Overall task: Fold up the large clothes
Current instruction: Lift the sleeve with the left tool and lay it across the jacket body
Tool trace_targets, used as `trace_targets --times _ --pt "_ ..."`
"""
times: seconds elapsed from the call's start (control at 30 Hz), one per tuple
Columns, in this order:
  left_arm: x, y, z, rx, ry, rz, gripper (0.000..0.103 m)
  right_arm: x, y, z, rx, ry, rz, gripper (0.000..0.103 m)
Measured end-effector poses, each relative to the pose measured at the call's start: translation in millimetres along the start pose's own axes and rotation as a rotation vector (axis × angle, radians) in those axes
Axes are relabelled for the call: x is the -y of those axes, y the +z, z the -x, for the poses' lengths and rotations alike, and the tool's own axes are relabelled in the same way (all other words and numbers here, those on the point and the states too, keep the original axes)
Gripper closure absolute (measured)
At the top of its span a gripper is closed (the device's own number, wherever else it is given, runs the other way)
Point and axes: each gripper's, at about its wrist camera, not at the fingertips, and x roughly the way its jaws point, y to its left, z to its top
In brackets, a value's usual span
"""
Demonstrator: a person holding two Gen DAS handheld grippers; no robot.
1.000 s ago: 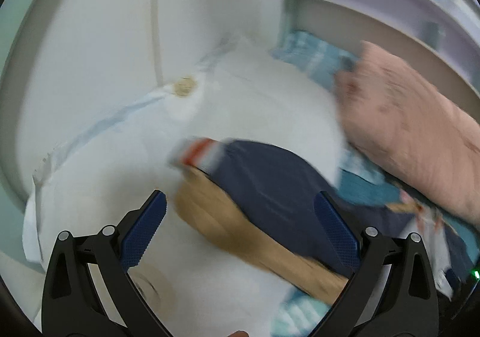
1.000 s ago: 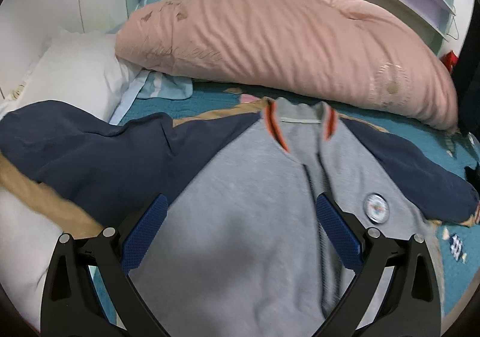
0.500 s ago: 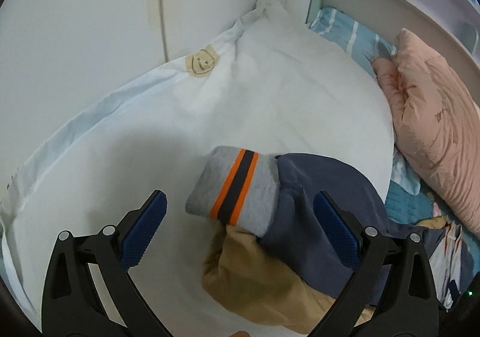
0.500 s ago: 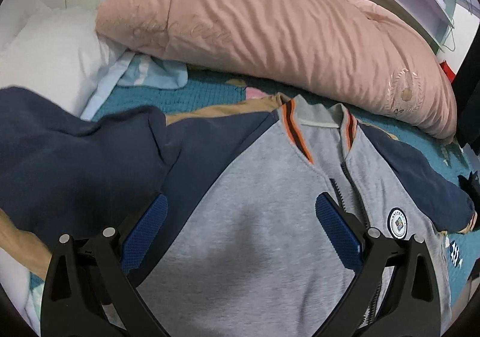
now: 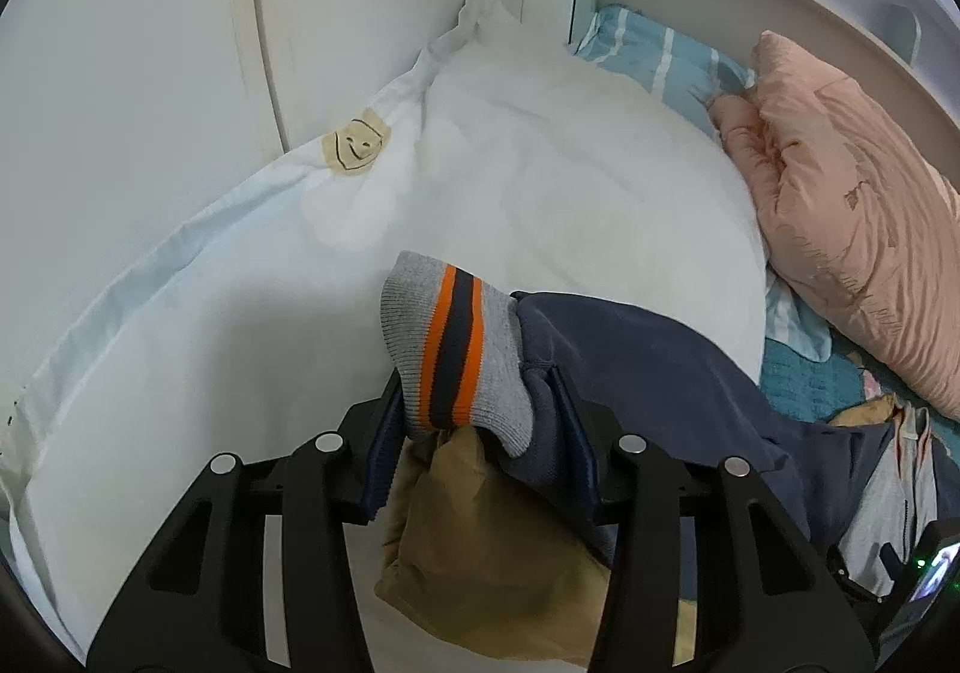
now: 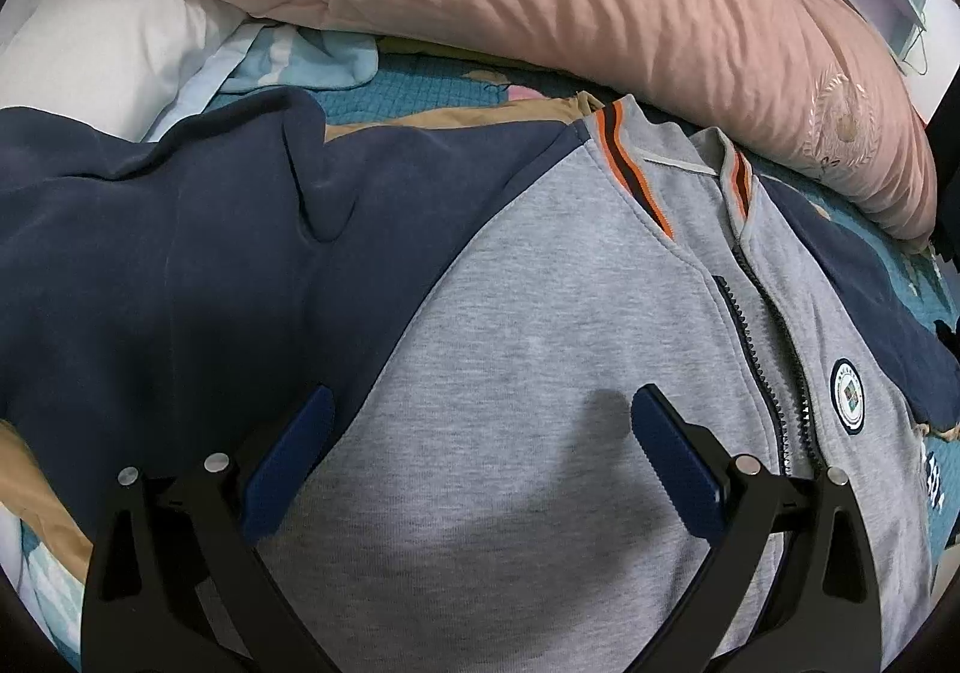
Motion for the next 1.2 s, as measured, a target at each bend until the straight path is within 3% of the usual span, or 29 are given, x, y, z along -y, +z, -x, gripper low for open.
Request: trace_targets --times 0.03,0.07,0.17,0.23,0.3,0.37,0.6,0.87,1.2 --pt "-1 1 2 0.006 -0.006 0.009 0.052 1 1 0 0.000 0.001 -0.001 0.007" --pt "-2 2 3 0.012 -0.001 0.021 0.043 1 1 0 0.001 0.001 -0.001 0.007" --pt "-10 7 8 0.020 -0.029 0.080 0.041 0 2 0 0.005 -0.003 0.002 0.007" --pt "-5 7 10 0.035 -0.039 0.072 0.047 0 1 0 0.006 -0.005 0.004 0.007" --pt "5 5 13 0.044 -0.032 0.012 0.073 1 1 0 0.004 -0.002 0.002 0.007" --pt "16 1 21 0.076 -0.024 -0.029 0.076 1 0 -1 0.004 -0.001 0.000 0.007" --pt "36 9 54 0.166 -0.049 -0.060 0.078 3 -1 -3 0.000 0.005 -0.006 0.007" --pt "73 18 87 0.188 -0.199 -0.054 0.078 6 -1 -5 -0.007 0.018 -0.015 0.007" --pt "178 17 115 0.186 -0.342 -0.157 0.078 13 -5 13 -0.043 0.031 -0.005 0.007"
